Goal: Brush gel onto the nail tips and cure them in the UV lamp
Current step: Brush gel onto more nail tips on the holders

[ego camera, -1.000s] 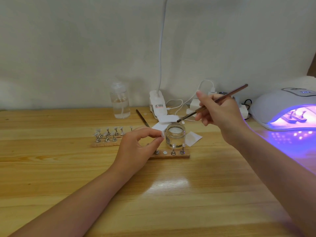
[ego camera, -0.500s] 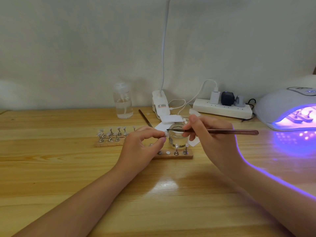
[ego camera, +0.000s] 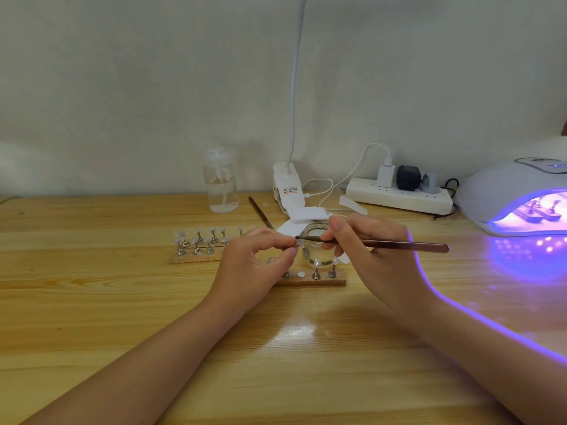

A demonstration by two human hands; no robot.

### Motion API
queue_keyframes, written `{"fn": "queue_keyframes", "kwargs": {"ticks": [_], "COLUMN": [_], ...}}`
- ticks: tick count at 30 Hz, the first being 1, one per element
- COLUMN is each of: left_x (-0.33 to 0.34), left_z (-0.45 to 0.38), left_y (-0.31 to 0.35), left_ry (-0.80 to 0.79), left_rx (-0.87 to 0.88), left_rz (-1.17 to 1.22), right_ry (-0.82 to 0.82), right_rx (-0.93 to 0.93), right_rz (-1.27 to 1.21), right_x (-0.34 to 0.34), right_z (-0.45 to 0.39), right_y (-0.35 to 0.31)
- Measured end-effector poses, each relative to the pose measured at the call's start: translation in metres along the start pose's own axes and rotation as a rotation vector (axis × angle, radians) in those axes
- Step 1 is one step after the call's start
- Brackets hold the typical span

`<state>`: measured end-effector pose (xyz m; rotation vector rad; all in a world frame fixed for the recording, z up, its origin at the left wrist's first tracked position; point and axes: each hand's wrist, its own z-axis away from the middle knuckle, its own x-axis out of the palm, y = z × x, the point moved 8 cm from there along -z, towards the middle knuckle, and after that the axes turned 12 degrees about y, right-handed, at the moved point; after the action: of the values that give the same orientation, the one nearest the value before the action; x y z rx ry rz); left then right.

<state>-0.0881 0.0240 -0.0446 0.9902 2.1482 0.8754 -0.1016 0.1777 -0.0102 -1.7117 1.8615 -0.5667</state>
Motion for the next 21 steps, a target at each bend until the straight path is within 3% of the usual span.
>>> {"fn": "queue_keyframes", "kwargs": {"ticks": [8,16,21], "left_x": [0.0,0.0,0.001], "left_z": [0.0,0.0,0.001], "left_y": [-0.001,-0.001,-0.002], "left_ry": [0.002,-0.001,-0.014], "left_rx": [-0.016,-0.021,-0.027], "left_rz": [0.01,0.014,0.006], "right_ry": [0.012,0.097,0.023], "right_rx": [0.027,0.174,0.167], "right_rz": [-0.022,-0.141,-0.059], "right_x": [-0.001,-0.006,0.001], "right_z": [0.001,0.001,0.002], "right_y": [0.001,0.01,0.01]}}
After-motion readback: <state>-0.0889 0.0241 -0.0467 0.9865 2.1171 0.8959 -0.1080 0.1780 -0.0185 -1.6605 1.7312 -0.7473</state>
